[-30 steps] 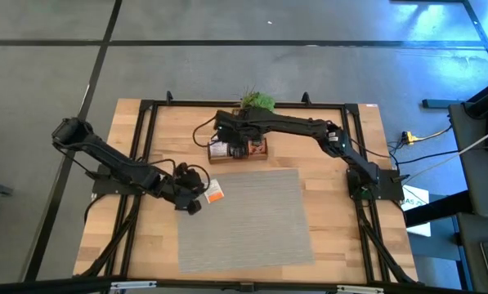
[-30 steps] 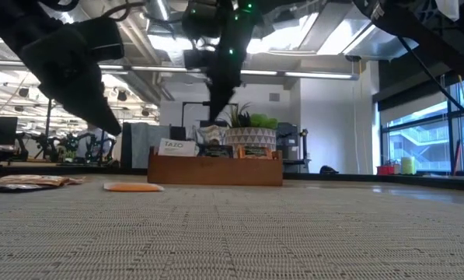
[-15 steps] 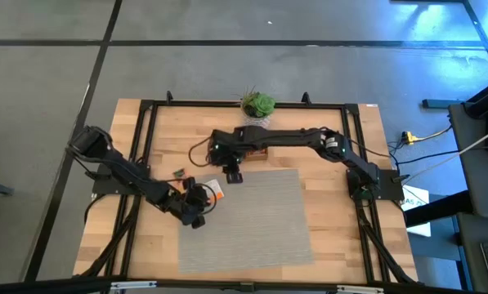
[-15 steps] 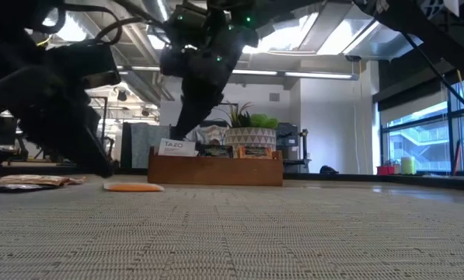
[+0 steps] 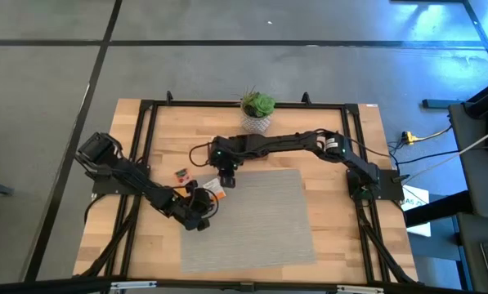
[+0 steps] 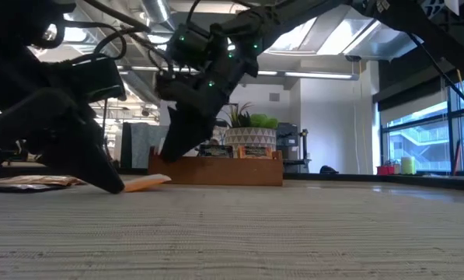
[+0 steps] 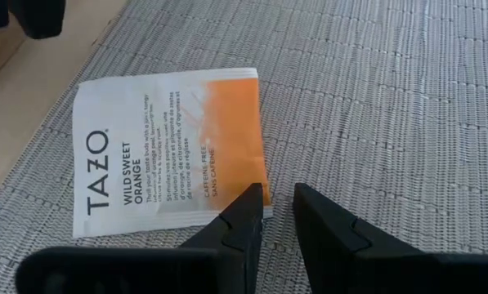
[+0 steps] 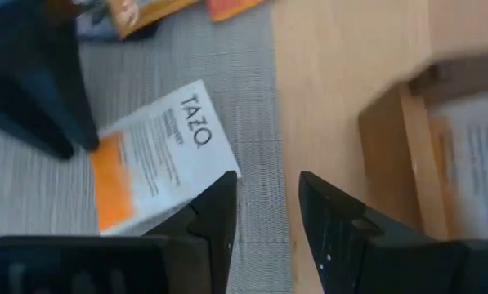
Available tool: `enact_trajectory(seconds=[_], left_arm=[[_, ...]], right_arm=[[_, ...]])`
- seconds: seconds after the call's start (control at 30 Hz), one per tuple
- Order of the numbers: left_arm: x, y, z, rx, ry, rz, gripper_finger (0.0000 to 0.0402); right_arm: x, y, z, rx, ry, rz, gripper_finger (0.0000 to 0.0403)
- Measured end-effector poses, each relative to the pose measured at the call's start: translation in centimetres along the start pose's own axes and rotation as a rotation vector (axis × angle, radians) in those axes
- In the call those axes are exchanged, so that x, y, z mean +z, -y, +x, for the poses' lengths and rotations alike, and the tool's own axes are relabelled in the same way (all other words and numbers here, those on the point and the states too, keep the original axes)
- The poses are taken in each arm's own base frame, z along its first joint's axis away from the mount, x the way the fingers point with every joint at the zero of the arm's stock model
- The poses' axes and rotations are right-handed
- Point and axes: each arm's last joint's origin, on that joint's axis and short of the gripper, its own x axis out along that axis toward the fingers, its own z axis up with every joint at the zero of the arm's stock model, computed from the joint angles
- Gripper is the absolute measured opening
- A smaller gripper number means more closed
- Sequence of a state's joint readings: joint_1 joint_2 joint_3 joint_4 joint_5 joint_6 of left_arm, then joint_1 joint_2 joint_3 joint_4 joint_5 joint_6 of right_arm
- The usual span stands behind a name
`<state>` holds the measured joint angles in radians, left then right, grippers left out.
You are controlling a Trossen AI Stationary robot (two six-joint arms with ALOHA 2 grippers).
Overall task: Pick & Place Tea
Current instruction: Put the white tea bag into the left section of the wooden organizer
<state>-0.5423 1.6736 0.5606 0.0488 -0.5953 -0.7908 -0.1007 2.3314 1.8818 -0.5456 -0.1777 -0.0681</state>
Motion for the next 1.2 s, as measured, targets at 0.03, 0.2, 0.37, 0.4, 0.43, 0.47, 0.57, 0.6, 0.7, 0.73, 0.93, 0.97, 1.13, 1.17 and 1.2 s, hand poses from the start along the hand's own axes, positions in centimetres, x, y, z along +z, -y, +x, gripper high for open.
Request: enact_trajectory(seconds=[0.03, 0.2, 0.37, 0.4, 0.43, 0.47, 0.57, 0.6, 0.7, 0.73, 0.93, 0.97, 1.13, 1.17, 1.2], left_arm=[[0.0, 0.0, 0.0, 0.000, -0.001, -0.001, 0.0070], [-0.1, 0.0, 0.1, 0.002, -0.003, 0.001, 0.0071], [-0.1, 0.0, 0.1, 0.004, -0.006, 0.011, 0.0069], [-0.1, 0.0, 0.1, 0.004, -0.007, 0.012, 0.0069], [-0.1, 0.0, 0.1, 0.004, -0.007, 0.012, 0.0069], [-0.1, 0.0, 0.1, 0.004, -0.007, 0.013, 0.0070], [-0.1, -0.1, 0.1, 0.005, -0.008, 0.015, 0.0072], [-0.2, -0.1, 0.1, 0.005, -0.008, 0.015, 0.0072], [-0.2, -0.1, 0.1, 0.006, -0.009, 0.015, 0.0069], [-0.2, -0.1, 0.1, 0.006, -0.009, 0.015, 0.0069], [-0.2, -0.1, 0.1, 0.006, -0.009, 0.015, 0.0072], [-0.2, -0.1, 0.1, 0.006, -0.009, 0.016, 0.0072], [-0.2, -0.1, 0.1, 0.005, -0.008, 0.017, 0.0069], [-0.2, -0.1, 0.1, 0.004, -0.008, 0.018, 0.0069], [-0.2, -0.1, 0.1, 0.004, -0.008, 0.018, 0.0069]], right_arm=[[-0.1, 0.0, 0.1, 0.000, -0.003, 0.049, 0.0136], [-0.3, 0.0, 0.2, 0.003, -0.015, 0.207, 0.0136], [0.0, -0.4, 0.2, 0.096, 0.014, 0.213, 0.0137], [0.1, -0.6, 0.2, 0.107, 0.015, 0.214, 0.0139], [0.1, -0.8, 0.4, 0.111, 0.015, 0.218, 0.0142], [0.0, -1.0, 0.5, 0.113, 0.012, 0.227, 0.0147], [0.1, -1.6, 0.7, 0.116, 0.018, 0.217, 0.0170], [0.2, -1.9, 0.7, 0.102, 0.025, 0.214, 0.0178], [0.2, -2.4, 0.8, 0.043, 0.025, 0.256, 0.0200], [0.2, -2.5, 0.9, 0.042, 0.024, 0.272, 0.0206], [0.0, -2.5, 1.2, 0.037, 0.009, 0.452, 0.0220], [-0.1, -2.5, 1.3, 0.028, 0.008, 0.460, 0.0221], [-0.7, -2.1, 2.5, -0.043, -0.006, 0.478, 0.0221], [-0.9, -2.1, 2.8, -0.032, -0.009, 0.489, 0.0221], [-0.9, -2.1, 3.0, -0.019, -0.013, 0.492, 0.0221]])
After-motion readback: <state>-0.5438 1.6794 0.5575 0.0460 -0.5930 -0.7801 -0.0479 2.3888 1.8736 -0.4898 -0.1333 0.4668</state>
